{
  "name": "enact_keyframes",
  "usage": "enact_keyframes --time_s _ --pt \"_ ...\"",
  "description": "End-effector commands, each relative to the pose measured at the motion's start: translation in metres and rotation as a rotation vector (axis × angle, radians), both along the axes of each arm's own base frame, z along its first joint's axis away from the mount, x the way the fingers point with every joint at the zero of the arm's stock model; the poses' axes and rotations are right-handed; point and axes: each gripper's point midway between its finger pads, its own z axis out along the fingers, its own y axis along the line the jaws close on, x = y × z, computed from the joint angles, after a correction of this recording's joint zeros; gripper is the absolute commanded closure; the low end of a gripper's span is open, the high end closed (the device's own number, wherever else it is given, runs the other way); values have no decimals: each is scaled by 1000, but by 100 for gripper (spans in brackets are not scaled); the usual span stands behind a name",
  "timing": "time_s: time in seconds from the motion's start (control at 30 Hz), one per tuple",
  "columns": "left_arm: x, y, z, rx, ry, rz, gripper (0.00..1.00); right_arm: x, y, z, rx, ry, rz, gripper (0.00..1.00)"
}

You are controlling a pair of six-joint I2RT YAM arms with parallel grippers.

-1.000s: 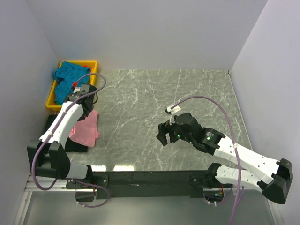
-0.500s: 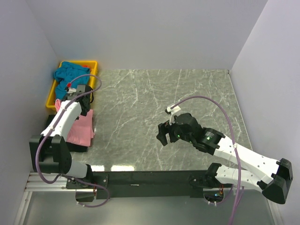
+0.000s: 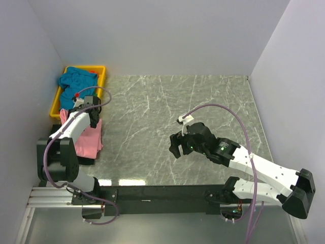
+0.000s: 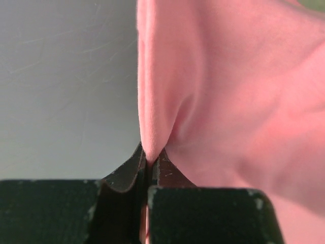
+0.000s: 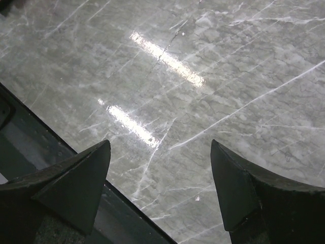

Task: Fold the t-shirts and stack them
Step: Neatly place the folded tshirt to the corner

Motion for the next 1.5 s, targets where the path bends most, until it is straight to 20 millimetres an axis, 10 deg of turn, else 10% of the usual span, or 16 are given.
enact_keyframes --time_s 0.0,0.8,1.47 --pt "7 17 12 86 -56 48 95 5 1 2 11 -12 -14 15" --pt "2 40 -14 157 9 162 91 5 6 -9 -24 26 3 16" --pt "9 25 31 -68 -344 198 31 14 -3 1 -38 15 -84 16"
